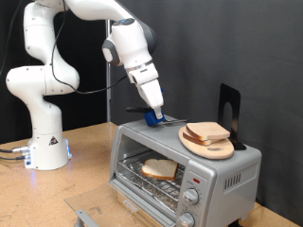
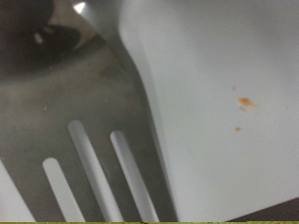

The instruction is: Make a piece of toast with the oven

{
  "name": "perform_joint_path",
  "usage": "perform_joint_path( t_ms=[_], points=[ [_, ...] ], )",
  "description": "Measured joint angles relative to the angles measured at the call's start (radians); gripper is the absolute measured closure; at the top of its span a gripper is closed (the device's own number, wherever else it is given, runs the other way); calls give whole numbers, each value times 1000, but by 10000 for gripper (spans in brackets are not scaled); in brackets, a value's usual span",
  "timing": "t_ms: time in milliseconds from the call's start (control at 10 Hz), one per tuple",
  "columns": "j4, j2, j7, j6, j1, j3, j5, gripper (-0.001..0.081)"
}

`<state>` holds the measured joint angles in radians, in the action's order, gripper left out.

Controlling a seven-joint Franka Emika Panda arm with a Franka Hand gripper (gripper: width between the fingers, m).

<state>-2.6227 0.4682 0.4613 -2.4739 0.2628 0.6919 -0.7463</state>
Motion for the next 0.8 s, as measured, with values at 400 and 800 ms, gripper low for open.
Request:
perform_joint_path(
  t_ms=[400,800],
  points=[
    [15,0,-25,-21,2,12,0,0],
    [51,0,-44,-5,2,13,0,0]
  ],
)
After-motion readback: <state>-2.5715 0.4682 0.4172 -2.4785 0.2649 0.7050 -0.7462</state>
